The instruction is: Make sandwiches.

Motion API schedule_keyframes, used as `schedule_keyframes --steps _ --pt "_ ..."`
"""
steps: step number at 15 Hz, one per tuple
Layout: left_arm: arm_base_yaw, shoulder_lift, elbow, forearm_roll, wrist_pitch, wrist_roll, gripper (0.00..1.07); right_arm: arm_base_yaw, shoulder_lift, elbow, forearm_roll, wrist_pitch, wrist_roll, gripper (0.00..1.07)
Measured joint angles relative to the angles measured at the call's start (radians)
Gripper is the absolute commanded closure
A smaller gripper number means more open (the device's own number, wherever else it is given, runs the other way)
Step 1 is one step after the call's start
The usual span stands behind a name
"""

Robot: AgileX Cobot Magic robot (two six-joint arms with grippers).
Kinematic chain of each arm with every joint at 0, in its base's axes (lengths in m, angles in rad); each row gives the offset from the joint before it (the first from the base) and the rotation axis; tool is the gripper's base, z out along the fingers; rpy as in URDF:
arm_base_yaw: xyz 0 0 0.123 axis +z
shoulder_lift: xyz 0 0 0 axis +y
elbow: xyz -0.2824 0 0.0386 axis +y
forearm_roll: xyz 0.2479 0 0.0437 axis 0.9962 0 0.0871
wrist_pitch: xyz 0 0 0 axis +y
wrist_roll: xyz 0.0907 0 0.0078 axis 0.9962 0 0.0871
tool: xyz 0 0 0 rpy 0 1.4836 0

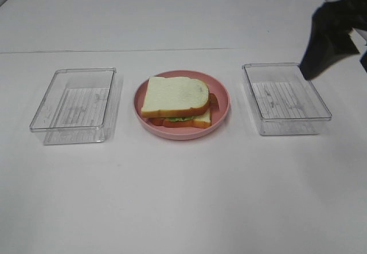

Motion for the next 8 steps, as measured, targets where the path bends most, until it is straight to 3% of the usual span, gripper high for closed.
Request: schedule_keyframes --steps 5,8 --pt "0.0 0.0 0.0 -0.001 0.0 0.0 0.25 0.0 -0.443 0.428 -0.001 0.049 0.0 0.19" --pt "0.0 0.0 0.0 -0.001 0.0 0.0 0.25 0.0 -0.673 0.573 -0.001 0.046 -0.02 0.19"
